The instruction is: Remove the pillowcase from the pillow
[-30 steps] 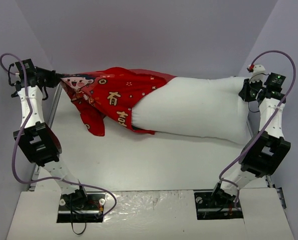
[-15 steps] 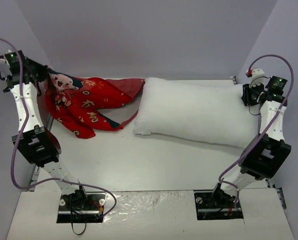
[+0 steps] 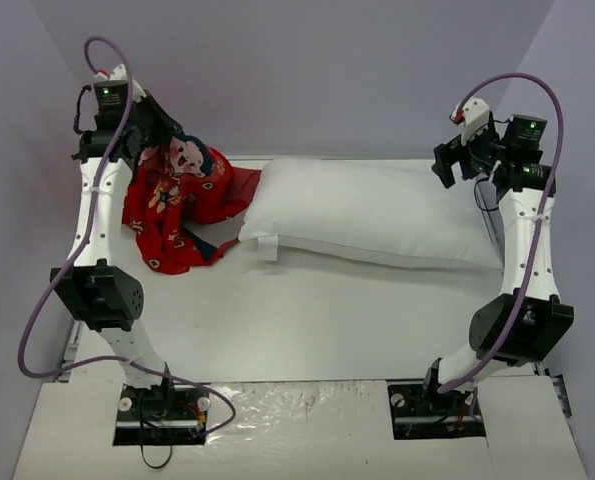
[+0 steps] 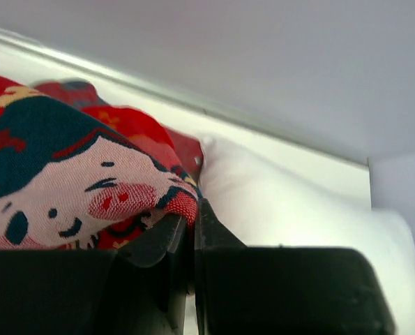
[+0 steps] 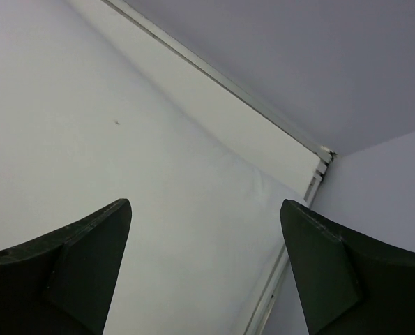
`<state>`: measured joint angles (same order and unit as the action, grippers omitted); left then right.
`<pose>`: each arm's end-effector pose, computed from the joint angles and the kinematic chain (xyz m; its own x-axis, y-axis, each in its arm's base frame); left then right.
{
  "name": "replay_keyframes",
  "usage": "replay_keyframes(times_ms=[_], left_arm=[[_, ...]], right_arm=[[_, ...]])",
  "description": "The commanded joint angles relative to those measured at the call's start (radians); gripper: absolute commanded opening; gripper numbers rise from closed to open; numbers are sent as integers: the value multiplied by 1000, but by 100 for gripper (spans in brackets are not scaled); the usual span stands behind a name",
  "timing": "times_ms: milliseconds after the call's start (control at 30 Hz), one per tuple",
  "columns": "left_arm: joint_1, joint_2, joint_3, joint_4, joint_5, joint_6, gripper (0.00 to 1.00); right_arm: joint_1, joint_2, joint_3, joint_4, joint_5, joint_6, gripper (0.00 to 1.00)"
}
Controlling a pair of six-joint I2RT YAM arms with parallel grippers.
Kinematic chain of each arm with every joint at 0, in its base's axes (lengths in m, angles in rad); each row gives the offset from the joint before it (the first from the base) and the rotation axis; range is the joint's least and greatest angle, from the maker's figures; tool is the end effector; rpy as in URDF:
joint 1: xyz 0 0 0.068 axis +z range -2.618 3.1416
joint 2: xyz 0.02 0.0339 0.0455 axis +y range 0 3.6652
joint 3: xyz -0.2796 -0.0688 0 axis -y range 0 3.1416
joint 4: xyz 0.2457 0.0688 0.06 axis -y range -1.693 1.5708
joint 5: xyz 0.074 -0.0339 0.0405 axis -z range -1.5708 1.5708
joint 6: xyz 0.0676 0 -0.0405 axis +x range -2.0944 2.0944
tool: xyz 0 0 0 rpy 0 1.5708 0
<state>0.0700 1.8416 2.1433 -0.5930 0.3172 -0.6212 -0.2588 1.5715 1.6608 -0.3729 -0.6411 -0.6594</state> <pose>0.4444 0.0100 0.4735 -0.3678 -0.5801 -0.7268 0.0216 0.7760 -0.6303 0.3802 -0.0588 0.4389 0.0006 -0.5081 -0.8613 -0.4423 0.7723 -0.4559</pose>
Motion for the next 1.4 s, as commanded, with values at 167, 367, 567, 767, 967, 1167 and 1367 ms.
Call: replay_keyframes(times_ms=[167, 367, 567, 767, 967, 1167, 1367], left_arm=[[-211, -295, -527, 80, 71, 89, 2], [-295, -503, -867, 125, -41, 63, 2], [-493, -751, -980, 121, -320, 219, 81], [-506, -890, -933, 179, -481, 368, 94], [-504, -929, -893, 257, -469, 380, 94], [-504, -933, -913, 252, -455, 341, 94], [-503, -958, -942, 251, -460, 333, 94]], right_arm=[[237, -48, -76, -64, -80, -8, 84], [355, 19, -69, 32, 64, 282, 84], [197, 16, -12, 37, 103, 386, 100], [81, -66, -44, 37, 123, 359, 100], [-22, -156, -142, 57, 64, 400, 100], [-26, -212, -199, 146, 446, 604, 100], [-62, -254, -253, 150, 359, 567, 100]])
